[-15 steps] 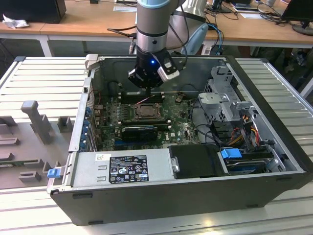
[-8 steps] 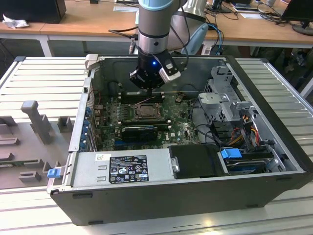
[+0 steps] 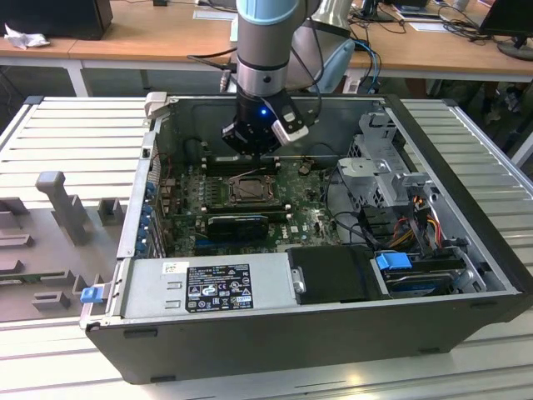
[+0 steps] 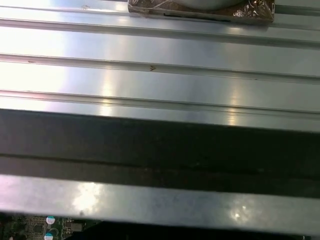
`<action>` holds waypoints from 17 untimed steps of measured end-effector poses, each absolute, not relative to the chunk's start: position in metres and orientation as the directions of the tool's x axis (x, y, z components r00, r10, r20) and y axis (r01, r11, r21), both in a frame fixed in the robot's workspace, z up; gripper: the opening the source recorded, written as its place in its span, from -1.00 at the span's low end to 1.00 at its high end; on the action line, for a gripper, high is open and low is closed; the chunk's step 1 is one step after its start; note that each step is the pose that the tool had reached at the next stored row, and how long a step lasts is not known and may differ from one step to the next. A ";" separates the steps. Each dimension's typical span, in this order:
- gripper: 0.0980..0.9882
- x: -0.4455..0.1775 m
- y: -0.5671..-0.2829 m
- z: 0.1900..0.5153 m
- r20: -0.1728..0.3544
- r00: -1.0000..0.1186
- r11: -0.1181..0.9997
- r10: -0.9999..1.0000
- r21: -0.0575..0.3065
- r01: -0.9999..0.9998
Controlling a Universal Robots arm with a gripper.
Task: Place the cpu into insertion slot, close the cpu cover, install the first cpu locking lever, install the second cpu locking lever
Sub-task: 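Install the first cpu locking lever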
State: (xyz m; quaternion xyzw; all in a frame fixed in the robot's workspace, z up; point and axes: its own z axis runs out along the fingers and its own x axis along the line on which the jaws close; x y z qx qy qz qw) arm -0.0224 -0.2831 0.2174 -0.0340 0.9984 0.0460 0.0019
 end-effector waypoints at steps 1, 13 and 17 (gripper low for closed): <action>-0.98 -0.022 -0.283 0.216 -0.007 -0.998 0.993 -0.068 0.092 -0.069; -0.98 -0.020 -0.285 0.209 -0.007 -0.998 0.993 -0.068 0.091 -0.069; -0.98 -0.020 -0.285 0.207 -0.007 -0.998 0.993 -0.068 0.091 -0.069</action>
